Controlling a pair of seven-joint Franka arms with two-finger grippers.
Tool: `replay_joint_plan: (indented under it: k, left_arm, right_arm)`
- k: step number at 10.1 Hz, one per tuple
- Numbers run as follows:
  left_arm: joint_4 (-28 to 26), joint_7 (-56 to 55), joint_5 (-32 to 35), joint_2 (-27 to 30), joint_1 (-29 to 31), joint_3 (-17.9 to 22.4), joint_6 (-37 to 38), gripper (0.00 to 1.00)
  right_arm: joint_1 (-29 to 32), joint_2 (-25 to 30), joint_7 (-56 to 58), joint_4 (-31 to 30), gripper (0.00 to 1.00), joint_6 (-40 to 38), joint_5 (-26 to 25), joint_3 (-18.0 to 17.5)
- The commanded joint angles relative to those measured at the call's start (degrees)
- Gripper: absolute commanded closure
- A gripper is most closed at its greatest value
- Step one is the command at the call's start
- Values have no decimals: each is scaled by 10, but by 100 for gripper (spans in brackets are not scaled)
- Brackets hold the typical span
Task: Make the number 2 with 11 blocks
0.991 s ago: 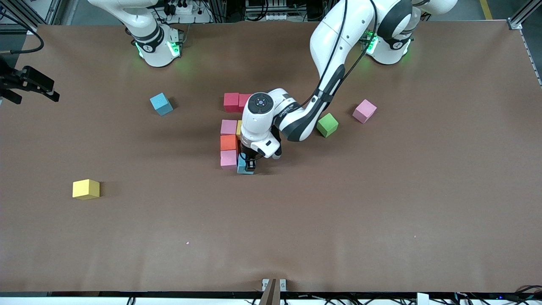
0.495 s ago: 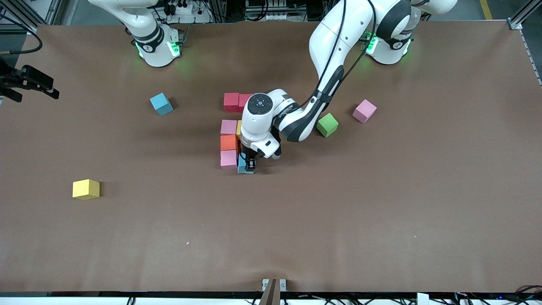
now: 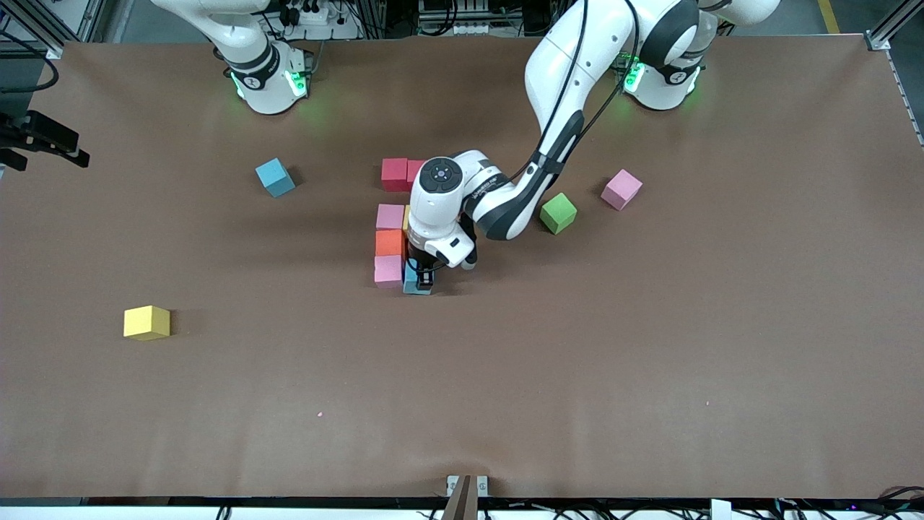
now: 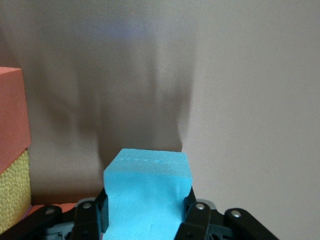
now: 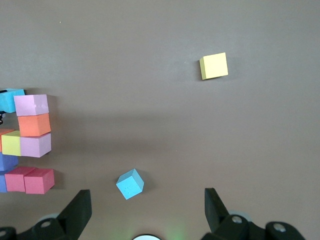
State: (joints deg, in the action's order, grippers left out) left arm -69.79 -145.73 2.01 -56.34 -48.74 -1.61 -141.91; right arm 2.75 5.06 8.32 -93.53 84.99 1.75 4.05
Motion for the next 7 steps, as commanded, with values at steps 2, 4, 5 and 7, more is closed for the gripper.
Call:
replay_joint_plan:
  k: [2,4,5,7]
  left_arm:
    - [14,1,-11,-14,-12,6,9,81]
    - [14,2,-12,-11,-12,3,32,84]
    - [14,2,-12,-11,-12,2,35,84]
    - [14,1,-13,-12,-12,0,43,84]
  right_arm:
    - [-6,-14,0,18,0,-4,3,-7]
    - [-6,-14,0,19,0,-2,1,-7]
    - [-6,-15,0,19,0,6,2,-7]
    - [-5,-15,-1,19,0,6,2,-7]
